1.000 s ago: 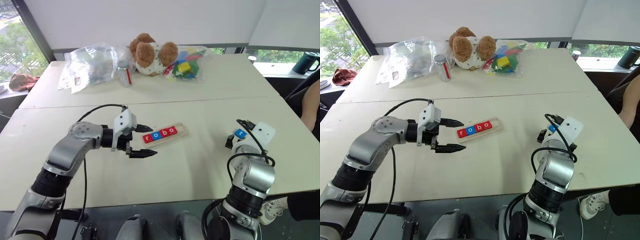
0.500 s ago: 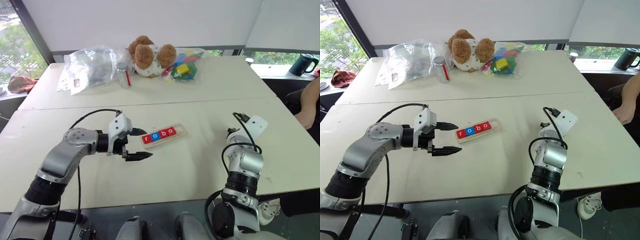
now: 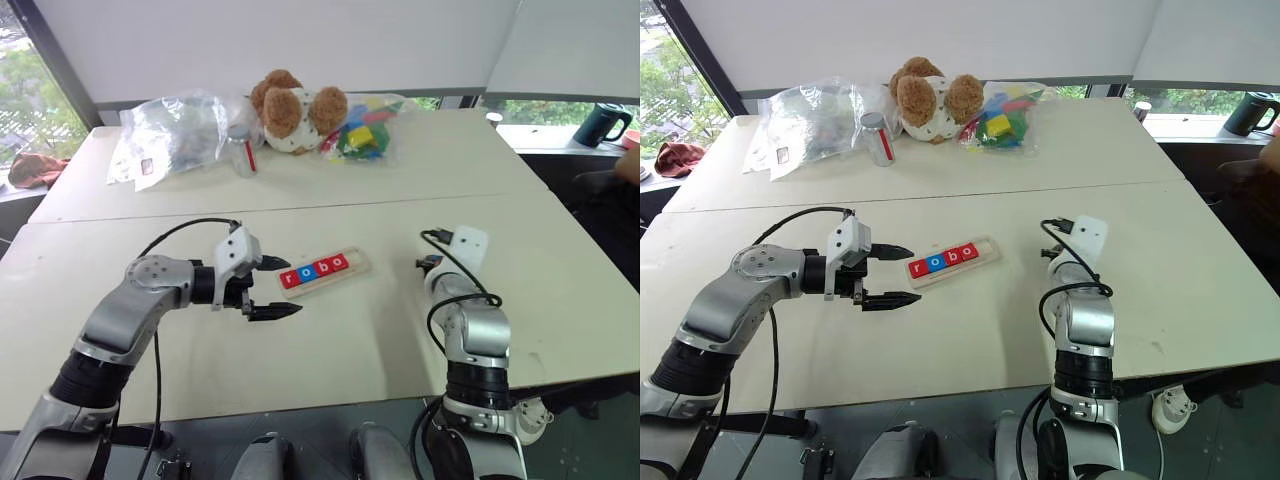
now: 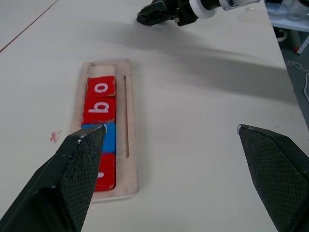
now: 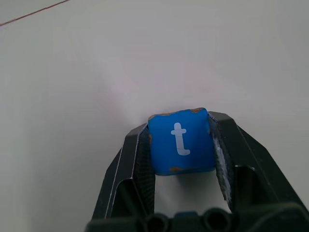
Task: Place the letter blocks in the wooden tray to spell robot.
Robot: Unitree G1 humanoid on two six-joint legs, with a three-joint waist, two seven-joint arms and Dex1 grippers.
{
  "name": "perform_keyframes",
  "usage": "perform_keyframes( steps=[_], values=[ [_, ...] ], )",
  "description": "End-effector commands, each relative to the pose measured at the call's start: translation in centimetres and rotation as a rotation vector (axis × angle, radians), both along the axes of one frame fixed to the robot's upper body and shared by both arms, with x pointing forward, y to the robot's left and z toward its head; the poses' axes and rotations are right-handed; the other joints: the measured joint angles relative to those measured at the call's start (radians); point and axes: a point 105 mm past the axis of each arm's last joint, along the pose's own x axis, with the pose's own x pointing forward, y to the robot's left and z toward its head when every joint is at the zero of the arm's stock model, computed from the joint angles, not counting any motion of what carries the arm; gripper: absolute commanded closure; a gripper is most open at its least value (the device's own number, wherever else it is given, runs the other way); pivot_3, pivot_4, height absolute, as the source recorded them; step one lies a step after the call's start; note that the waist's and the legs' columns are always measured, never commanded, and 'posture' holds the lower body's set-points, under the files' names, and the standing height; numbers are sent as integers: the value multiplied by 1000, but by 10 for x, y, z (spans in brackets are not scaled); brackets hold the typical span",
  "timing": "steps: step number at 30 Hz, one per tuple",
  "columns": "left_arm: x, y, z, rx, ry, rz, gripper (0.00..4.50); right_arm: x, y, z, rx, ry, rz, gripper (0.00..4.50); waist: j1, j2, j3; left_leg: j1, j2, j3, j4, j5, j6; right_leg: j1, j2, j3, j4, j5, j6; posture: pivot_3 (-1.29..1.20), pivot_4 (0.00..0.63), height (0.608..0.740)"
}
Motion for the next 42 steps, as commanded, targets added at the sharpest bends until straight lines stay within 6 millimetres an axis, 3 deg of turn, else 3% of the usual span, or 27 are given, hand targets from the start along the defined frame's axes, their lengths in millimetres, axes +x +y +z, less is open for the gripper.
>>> perform_keyframes(
  steps=[1,4,9,11,13,17,19,22,23,26,30,36,42],
  values=[
    [-1,1,6,18,-44,-14,0,-4,16,0,26,8,60,3274,0,0,0,0,0,0,0,0,0,0,0,0,0,0,0,0,150,740],
    [-1,2,5,22,-41,-12,0,-5,16,-5,16,27,55,3274,0,0,0,0,-1,0,0,0,0,1,-1,0,-2,0,0,0,150,740],
    [0,3,5,27,-39,-11,0,-5,14,-9,9,36,45,746,-3,0,0,0,0,0,0,0,0,1,-1,0,-2,0,0,0,150,740],
    [2,4,5,28,-37,-12,0,-4,17,-7,17,28,61,29,-5,0,0,0,0,0,0,0,0,1,-1,0,-2,0,0,0,150,740],
    [3,5,5,29,-35,-12,0,-3,20,1,20,2,92,29,-5,0,0,0,0,0,0,0,0,1,0,0,-2,0,0,0,150,740],
    [9,12,5,37,-31,-2,0,-5,10,53,-40,-189,230,29,2,1,1,0,0,0,0,0,0,0,0,0,-3,0,0,0,150,740],
    [10,17,6,39,-28,3,0,-7,11,74,-61,-254,374,29,8,1,1,-2,-1,0,0,-1,1,0,-1,-1,-4,0,0,0,150,740],
    [11,25,6,64,-20,3,0,-13,7,92,-212,-294,808,29,11,1,3,-2,-1,1,0,-2,3,2,-1,-2,-8,0,0,0,150,740],
    [11,27,6,70,-19,2,0,-16,3,92,-257,-280,904,29,12,0,3,-2,-1,1,1,-3,5,3,-1,-3,-10,0,0,0,150,740],
    [11,33,6,93,-18,6,0,-22,-30,64,-337,-100,1125,29,12,-1,3,-1,-1,1,0,-4,7,5,0,-4,-12,0,1,0,150,740],
    [12,45,5,116,-10,44,0,-10,-65,46,-394,39,1220,29,6,-1,4,-1,0,2,2,-4,7,5,-1,-3,-12,0,1,0,150,740],
    [5,57,-12,175,12,85,0,2,-62,34,-374,84,1304,29,-2,0,5,-1,1,4,1,-4,7,3,-1,0,-9,0,1,0,150,740],
    [-5,57,-12,152,24,110,0,11,-58,23,-357,90,1310,29,18,0,5,-2,1,3,2,-4,5,2,-3,-1,-10,0,1,0,150,740]
  ],
)
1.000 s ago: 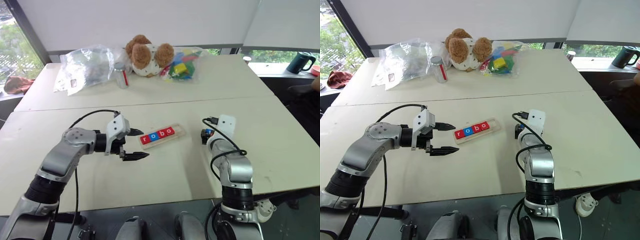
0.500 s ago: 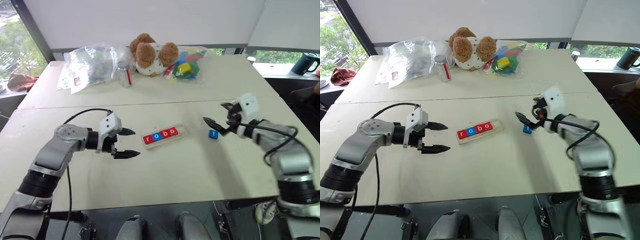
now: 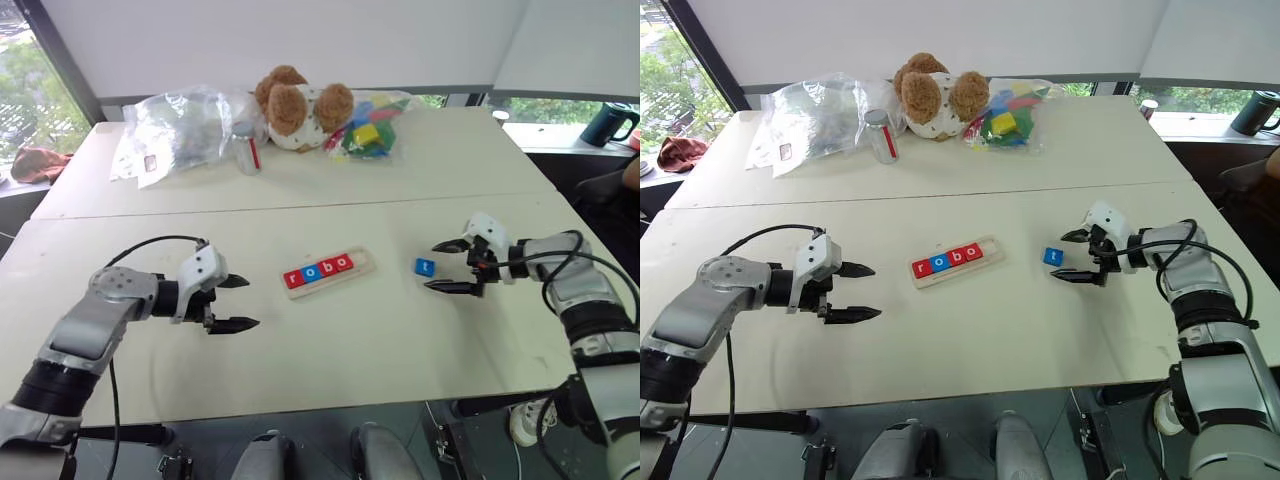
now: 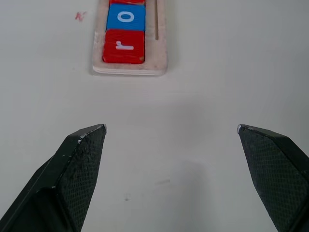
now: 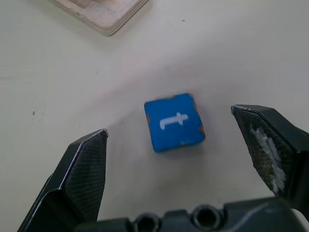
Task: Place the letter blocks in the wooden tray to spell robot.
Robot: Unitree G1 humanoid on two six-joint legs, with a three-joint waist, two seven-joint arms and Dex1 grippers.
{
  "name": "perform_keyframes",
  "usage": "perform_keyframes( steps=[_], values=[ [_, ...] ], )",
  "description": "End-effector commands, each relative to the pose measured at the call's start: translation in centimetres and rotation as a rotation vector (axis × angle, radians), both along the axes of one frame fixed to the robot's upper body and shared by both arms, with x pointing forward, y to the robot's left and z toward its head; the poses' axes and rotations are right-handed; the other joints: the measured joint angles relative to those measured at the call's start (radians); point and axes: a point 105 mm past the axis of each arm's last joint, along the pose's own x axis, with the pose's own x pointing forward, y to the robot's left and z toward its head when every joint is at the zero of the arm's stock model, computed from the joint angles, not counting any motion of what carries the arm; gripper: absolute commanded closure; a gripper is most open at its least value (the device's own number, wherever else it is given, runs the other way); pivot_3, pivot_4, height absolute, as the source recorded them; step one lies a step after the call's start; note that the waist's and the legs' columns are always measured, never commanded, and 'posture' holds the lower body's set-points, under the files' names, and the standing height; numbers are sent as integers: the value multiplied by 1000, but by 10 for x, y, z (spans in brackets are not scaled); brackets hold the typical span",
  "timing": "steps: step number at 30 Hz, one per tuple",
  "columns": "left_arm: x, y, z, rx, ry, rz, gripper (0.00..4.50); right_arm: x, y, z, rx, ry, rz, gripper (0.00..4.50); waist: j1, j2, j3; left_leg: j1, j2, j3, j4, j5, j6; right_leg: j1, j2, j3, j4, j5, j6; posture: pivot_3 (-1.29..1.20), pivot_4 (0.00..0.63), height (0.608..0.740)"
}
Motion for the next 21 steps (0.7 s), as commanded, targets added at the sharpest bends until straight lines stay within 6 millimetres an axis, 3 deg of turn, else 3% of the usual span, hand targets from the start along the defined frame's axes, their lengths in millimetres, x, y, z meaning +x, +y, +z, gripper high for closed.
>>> perform_keyframes(
  steps=[1,4,9,13,17,21],
  values=[
    [-2,2,15,-3,-54,10,0,5,0,6,-8,-31,12,29,7,0,0,0,0,0,0,0,0,0,0,0,0,0,0,0,150,740],
    [-3,3,16,-3,-54,19,0,9,0,5,-8,-33,2,915,12,0,0,0,0,0,1,0,-1,0,-1,0,0,0,0,0,150,740],
    [-3,3,17,0,-56,27,0,13,-1,6,-6,-33,-18,3334,11,0,0,0,0,0,0,0,-1,0,-1,0,0,0,0,0,150,740],
    [0,2,17,3,-61,23,0,14,3,12,20,-6,-3,3362,12,0,0,0,0,0,0,1,-2,0,-1,0,0,0,0,0,150,740],
    [3,0,16,6,-65,6,0,22,47,42,45,-86,178,3362,5,1,0,0,0,0,0,1,-2,0,-1,0,0,0,0,0,150,740],
    [6,-6,17,1,-74,-14,0,21,82,47,-113,-164,411,3362,-10,1,0,0,0,0,0,2,-5,-1,0,0,1,0,0,0,150,740]
  ],
)
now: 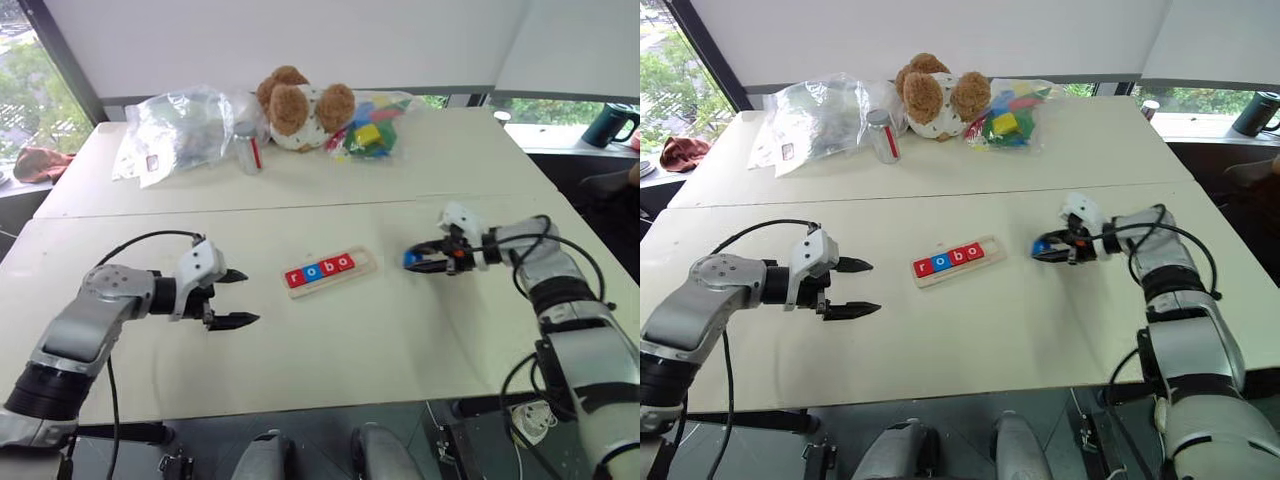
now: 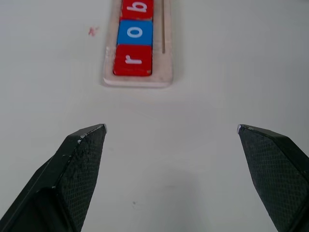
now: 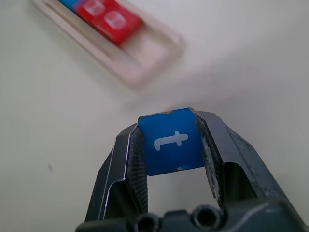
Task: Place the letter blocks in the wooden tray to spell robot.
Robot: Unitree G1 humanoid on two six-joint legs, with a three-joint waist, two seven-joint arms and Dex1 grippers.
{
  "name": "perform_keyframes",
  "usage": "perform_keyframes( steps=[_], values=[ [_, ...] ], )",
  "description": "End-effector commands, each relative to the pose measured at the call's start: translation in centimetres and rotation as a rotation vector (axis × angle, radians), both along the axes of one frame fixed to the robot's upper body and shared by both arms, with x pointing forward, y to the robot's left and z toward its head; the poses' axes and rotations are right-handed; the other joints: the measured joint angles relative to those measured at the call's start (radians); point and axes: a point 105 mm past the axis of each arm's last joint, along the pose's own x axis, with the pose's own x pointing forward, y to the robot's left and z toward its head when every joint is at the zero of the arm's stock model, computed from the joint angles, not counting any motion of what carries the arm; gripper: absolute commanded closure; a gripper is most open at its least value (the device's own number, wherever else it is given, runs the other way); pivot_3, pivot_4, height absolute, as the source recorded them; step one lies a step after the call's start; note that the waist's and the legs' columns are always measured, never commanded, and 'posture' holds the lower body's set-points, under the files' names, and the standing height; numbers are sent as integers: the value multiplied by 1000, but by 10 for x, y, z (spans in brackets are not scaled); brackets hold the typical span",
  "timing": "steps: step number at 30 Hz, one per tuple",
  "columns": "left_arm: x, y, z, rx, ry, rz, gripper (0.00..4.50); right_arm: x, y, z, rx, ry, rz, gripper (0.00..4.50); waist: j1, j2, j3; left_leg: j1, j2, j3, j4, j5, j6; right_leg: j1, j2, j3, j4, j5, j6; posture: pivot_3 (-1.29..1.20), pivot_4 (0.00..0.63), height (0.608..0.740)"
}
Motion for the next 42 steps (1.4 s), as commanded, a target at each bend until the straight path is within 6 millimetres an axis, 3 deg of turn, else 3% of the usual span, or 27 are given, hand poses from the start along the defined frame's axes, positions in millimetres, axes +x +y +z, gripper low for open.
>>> perform_keyframes(
  steps=[1,17,22,30,37,42],
  values=[
    [1,-6,4,5,-29,-33,0,0,21,17,-110,-110,168,3362,-3,0,0,0,0,0,-1,2,-3,0,0,0,0,0,0,0,150,740],
    [-11,-4,2,-17,-51,32,0,17,55,16,-194,-152,173,3362,-8,0,0,-1,-1,-1,-1,2,-4,-1,-1,-1,-1,0,0,0,150,740],
    [8,-10,3,-24,-109,38,0,20,56,24,-148,-170,149,3362,-2,0,0,-1,-1,-1,-1,2,-5,-1,-2,-1,-1,0,0,0,150,740],
    [59,-36,-3,-75,-122,-70,0,20,40,46,-43,-214,106,3362,-5,0,0,-1,-2,-1,1,3,-5,0,-1,-3,0,0,0,0,150,740],
    [71,-58,-10,-102,-114,-167,0,15,16,52,1,-241,59,3362,-6,0,0,-2,-2,0,0,2,-4,-1,-1,-5,1,0,0,0,150,740],
    [68,-66,-22,-53,-104,-222,0,9,8,52,13,-245,44,3362,-7,0,0,-2,-2,0,2,2,-4,-1,-1,-4,1,0,1,0,150,740]
  ],
)
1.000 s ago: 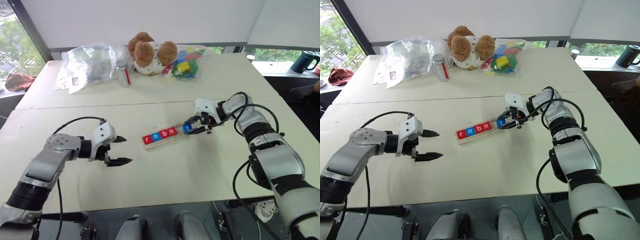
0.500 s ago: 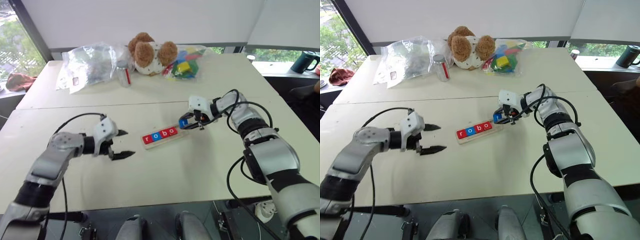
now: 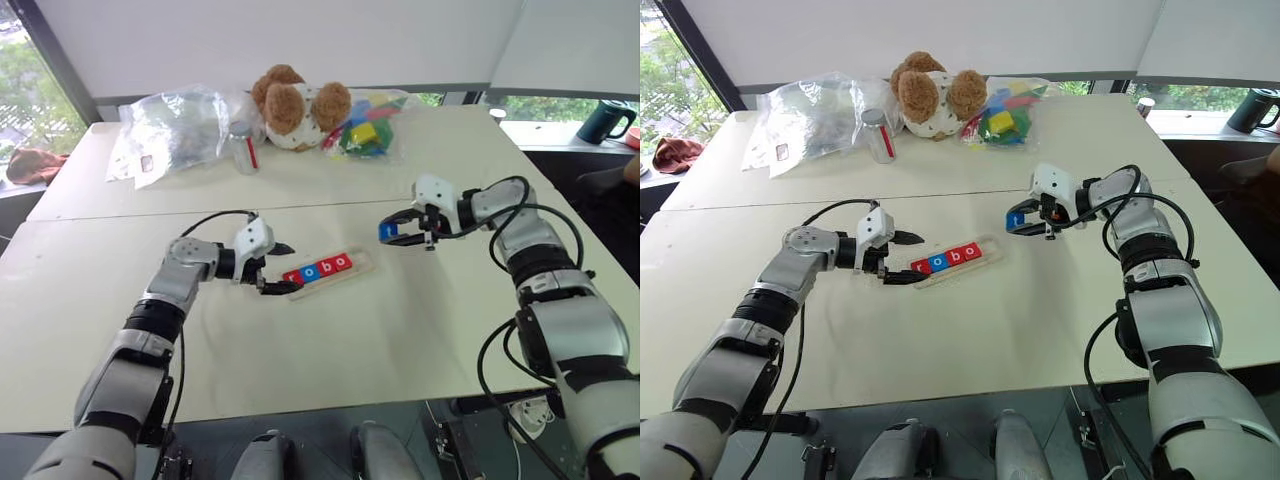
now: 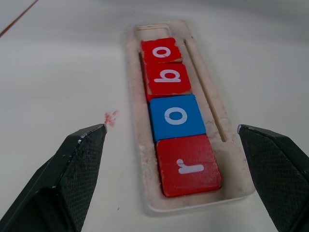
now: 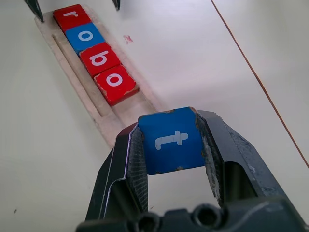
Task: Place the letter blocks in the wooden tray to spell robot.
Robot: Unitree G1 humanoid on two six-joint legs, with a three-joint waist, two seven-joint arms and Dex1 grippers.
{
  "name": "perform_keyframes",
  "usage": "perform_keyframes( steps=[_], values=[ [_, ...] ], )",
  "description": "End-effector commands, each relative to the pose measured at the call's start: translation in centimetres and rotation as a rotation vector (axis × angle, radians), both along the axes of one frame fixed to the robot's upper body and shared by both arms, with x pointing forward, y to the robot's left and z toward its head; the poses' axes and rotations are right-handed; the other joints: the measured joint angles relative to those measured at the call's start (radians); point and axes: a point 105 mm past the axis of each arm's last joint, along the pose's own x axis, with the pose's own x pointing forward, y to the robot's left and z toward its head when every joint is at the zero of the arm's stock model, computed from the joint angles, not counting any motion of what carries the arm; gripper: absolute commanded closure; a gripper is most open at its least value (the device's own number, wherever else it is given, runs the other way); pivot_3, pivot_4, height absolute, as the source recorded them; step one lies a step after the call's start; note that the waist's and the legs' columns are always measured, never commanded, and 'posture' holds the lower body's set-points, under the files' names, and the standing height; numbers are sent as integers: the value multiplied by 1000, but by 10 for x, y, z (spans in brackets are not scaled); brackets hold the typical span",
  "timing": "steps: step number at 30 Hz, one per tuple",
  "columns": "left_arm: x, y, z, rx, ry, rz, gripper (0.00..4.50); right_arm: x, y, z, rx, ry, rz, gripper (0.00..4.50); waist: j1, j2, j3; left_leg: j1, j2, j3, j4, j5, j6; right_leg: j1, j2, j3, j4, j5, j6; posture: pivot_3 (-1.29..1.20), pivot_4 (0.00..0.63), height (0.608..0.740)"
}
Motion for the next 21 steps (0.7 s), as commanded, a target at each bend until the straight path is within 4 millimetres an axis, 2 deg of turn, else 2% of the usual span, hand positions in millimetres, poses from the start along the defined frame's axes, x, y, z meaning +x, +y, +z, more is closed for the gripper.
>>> perform_keyframes(
  steps=[1,14,17,18,19,21],
  values=[
    [-1,-1,0,41,-25,-42,0,-3,-4,22,38,-67,4,3362,1,0,0,0,0,0,0,0,0,0,0,0,0,0,0,0,150,740],
    [-1,3,-31,146,46,-9,0,-6,-7,25,57,-79,-32,3362,9,0,0,1,0,0,1,-1,1,0,0,1,0,0,0,0,150,740],
    [-3,2,-34,154,47,-10,763,-5,-8,26,58,-82,-37,3362,15,0,-1,2,0,0,2,-1,2,1,0,1,1,0,0,0,150,740],
    [-3,2,-35,156,45,-11,1218,-5,-8,26,57,-81,-39,3362,17,0,-1,2,0,0,2,-1,2,1,0,1,1,0,0,0,150,740],
    [-3,2,-35,157,44,-12,1424,-5,-9,26,57,-81,-40,3362,22,0,-1,2,0,0,2,-1,3,1,0,1,1,0,0,0,150,740],
    [-3,1,-34,154,38,-18,1416,-6,-10,25,50,-72,-44,3362,25,0,-1,2,0,0,2,-1,2,1,0,1,2,0,0,0,150,740]
  ],
)
